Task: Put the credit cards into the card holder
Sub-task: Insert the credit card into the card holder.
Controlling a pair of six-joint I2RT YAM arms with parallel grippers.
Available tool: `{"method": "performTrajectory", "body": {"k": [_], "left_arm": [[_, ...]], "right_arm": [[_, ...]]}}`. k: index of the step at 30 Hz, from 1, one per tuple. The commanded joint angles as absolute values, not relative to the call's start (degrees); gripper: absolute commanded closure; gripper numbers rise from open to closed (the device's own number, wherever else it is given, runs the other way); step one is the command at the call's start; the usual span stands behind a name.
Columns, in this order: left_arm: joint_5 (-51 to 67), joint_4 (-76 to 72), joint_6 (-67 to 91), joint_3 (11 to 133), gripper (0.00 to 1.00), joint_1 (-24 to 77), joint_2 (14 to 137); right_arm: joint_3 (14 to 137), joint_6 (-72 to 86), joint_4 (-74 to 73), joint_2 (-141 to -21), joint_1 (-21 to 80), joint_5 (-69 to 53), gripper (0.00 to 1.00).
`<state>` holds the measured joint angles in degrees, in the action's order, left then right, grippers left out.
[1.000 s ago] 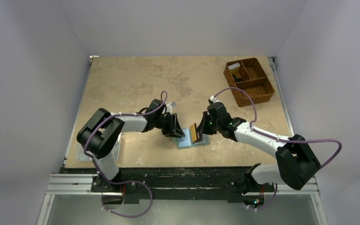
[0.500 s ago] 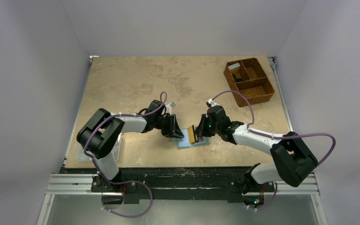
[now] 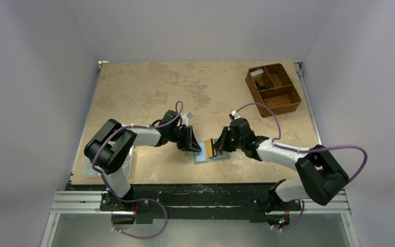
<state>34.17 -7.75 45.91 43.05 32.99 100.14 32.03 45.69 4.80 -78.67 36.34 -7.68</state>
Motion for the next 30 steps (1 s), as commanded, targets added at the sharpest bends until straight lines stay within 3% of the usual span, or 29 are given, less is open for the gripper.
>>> {"method": "performTrajectory", "body": {"k": [1, 15, 24, 29, 30], "left_arm": [[33.9, -8.5, 45.8, 42.0, 0.80, 32.8, 100.4], [33.7, -8.2, 45.5, 42.1, 0.80, 32.8, 100.4], [33.7, -7.5, 45.2, 42.7, 0.80, 32.9, 99.9], [31.8, -2.9, 42.8, 45.3, 0.68, 32.7, 96.8], [31.4, -1.4, 42.1, 45.9, 0.66, 32.6, 96.0]], "right_arm": [[30.4, 47.4, 4.8, -79.5, 36.2, -11.1, 1.00], [31.0, 43.8, 2.1, -79.6, 34.9, -13.3, 1.00], [30.5, 41.4, 8.8, -82.9, 33.7, -16.2, 1.00], [31.7, 40.0, 10.9, -85.8, 33.3, -17.9, 1.00], [32.2, 39.8, 10.3, -86.3, 33.3, -18.3, 0.95]]}}
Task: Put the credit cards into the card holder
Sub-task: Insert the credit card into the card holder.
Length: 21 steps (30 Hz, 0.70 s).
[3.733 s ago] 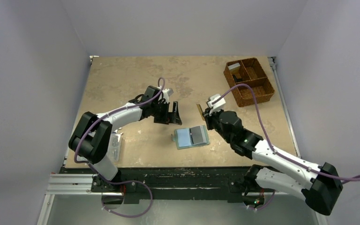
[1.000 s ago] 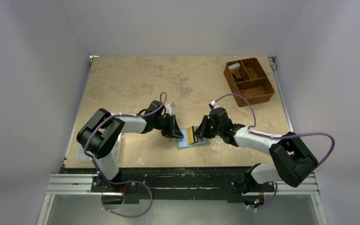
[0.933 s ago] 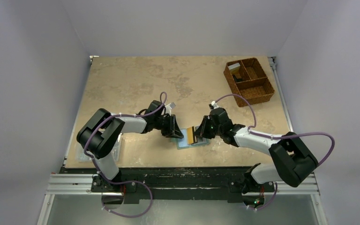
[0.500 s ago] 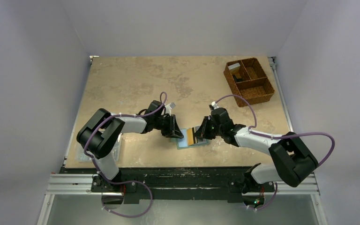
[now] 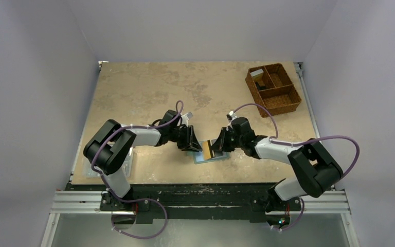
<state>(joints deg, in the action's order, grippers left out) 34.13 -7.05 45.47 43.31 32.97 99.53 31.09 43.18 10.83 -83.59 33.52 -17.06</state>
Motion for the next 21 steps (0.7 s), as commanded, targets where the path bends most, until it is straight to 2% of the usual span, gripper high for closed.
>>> {"method": "performTrajectory", "body": {"k": [1, 6, 9, 12, 16, 21], "left_arm": [[31.0, -0.4, 41.5, 46.4, 0.64, 32.4, 95.1], [28.1, 5.5, 38.7, 46.6, 0.59, 31.4, 91.4], [27.8, 5.8, 37.9, 45.5, 0.62, 31.4, 92.1], [28.6, 4.4, 38.3, 43.8, 0.71, 31.4, 93.7], [28.1, 3.2, 38.4, 42.5, 0.76, 31.4, 94.4], [29.3, 0.9, 39.4, 41.0, 0.82, 31.4, 96.2]], "right_arm": [[32.7, 39.2, 9.4, -86.5, 33.2, -18.5, 0.90], [34.5, 35.1, 2.5, -84.2, 33.3, -16.8, 0.72], [36.7, 31.4, -2.8, -83.7, 33.3, -15.5, 0.65], [38.1, 29.3, -5.7, -84.2, 33.3, -14.5, 0.62], [39.1, 28.5, -7.2, -85.1, 33.8, -14.3, 0.62], [40.3, 29.0, -4.7, -87.7, 37.2, -15.7, 0.68]]}}
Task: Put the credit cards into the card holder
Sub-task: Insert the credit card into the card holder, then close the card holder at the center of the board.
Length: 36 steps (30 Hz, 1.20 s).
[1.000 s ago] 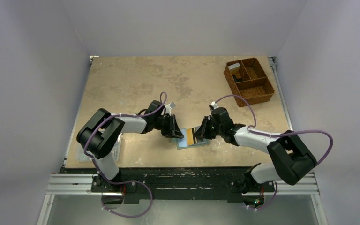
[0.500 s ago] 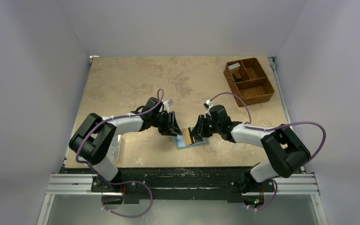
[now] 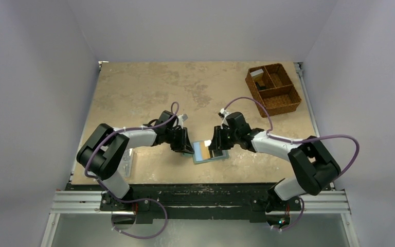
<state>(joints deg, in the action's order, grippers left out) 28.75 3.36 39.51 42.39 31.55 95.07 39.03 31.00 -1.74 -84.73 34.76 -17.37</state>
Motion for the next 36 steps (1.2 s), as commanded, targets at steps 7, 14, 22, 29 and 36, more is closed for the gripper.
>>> {"method": "performTrajectory", "body": {"k": [7, 14, 22, 29, 36], "left_arm": [[30.1, -1.4, 40.1, 40.3, 0.84, 31.4, 96.2], [29.4, -0.1, 39.2, 41.0, 0.77, 31.4, 94.3], [25.6, 10.8, 34.6, 45.6, 0.43, 31.4, 89.6], [17.3, 22.3, 29.1, 48.2, 0.23, 31.3, 84.2], [16.6, 24.2, 27.4, 47.3, 0.23, 31.3, 87.2]], "right_arm": [[42.3, 33.4, 5.1, -93.4, 39.9, -24.8, 0.70], [41.4, 30.7, 1.2, -87.6, 37.5, -23.4, 0.58], [42.3, 26.4, -8.4, -80.3, 34.5, -15.9, 0.42], [40.1, 24.8, -9.5, -79.5, 27.0, -14.7, 0.29], [38.1, 25.4, -7.8, -80.7, 25.0, -16.4, 0.28]]}}
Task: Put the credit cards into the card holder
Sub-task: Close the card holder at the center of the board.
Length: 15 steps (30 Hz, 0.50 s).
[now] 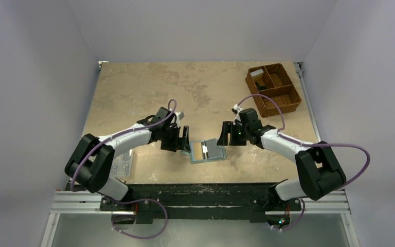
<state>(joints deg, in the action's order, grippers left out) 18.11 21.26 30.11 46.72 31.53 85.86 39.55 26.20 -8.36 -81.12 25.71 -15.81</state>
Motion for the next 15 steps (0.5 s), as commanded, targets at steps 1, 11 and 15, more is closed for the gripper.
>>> {"method": "performTrajectory", "body": {"k": [1, 11, 15], "left_arm": [[17.1, 24.0, 27.4, 47.0, 0.25, 31.3, 87.5], [21.9, 23.0, 29.3, 51.5, 1.00, 31.3, 84.7], [27.3, 21.5, 31.5, 56.4, 1.00, 31.5, 83.0]], "right_arm": [[37.8, 25.5, -7.5, -80.5, 25.0, -16.7, 0.28], [35.7, 25.7, -3.0, -82.7, 25.0, -23.6, 0.36], [32.8, 30.9, 5.5, -82.8, 24.9, -33.8, 0.34]]}}
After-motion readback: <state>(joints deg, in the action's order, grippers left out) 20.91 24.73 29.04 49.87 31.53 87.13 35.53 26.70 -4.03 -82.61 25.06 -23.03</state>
